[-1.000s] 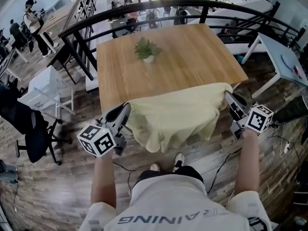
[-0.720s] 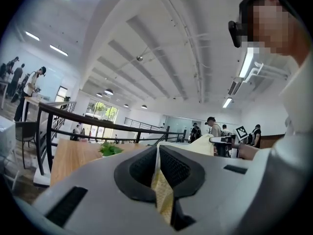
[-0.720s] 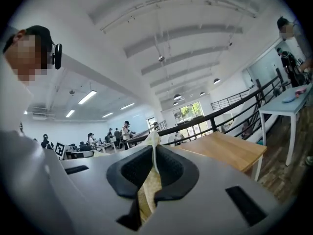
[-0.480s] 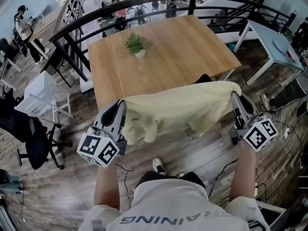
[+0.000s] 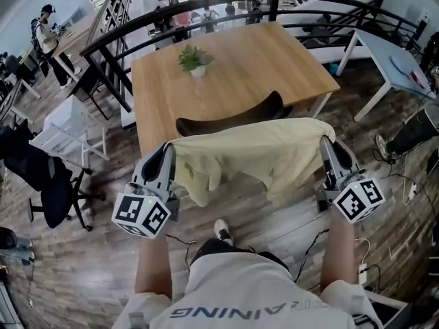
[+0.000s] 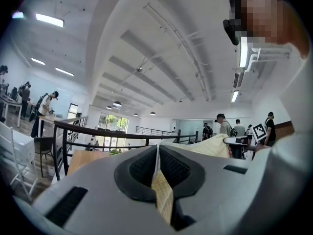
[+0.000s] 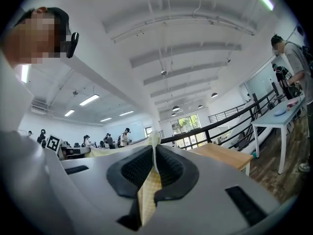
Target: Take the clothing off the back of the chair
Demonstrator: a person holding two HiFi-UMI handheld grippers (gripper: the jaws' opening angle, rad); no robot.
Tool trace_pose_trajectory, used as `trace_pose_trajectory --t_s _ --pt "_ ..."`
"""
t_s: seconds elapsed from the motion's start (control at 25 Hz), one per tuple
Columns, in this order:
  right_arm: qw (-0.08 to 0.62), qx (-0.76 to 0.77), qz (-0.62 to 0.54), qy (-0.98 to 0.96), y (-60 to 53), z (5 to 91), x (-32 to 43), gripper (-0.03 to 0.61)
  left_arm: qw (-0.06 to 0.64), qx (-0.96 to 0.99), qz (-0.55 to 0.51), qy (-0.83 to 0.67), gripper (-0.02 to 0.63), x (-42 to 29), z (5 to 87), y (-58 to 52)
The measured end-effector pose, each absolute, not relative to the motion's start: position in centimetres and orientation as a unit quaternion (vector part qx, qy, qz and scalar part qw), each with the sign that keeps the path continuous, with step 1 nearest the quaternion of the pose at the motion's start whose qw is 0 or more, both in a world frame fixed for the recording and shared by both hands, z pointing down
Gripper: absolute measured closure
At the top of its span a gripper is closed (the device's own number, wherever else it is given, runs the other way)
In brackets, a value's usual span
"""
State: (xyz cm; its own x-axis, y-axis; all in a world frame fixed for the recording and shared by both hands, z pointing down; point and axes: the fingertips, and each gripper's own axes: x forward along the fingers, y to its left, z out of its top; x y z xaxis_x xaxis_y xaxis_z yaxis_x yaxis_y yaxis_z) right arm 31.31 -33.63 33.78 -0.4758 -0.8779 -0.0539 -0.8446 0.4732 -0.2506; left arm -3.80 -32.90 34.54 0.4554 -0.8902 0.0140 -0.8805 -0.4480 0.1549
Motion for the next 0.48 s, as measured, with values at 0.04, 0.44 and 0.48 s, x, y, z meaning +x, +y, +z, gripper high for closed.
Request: trace_pose_trajectory --t_s 0.04,0.44,0.48 --pt "0.085 -0.505 -0.092 0.854 -33.1 33.7 31.3 0.540 0.069 0.848 -0.035 -0.524 0.571 -3.7 34.3 -32.3" --pt "0.088 -0.490 -0.087 0.863 -25.1 34.3 34.3 0.540 0.056 0.837 -0.038 -0.543 0.572 -0.5 34.2 -22.8" --pt "0.085 -0.490 -0.085 0.864 -24.2 34.3 34.3 0.540 0.056 0.836 -0.039 -0.544 0.571 -0.4 34.1 -21.9"
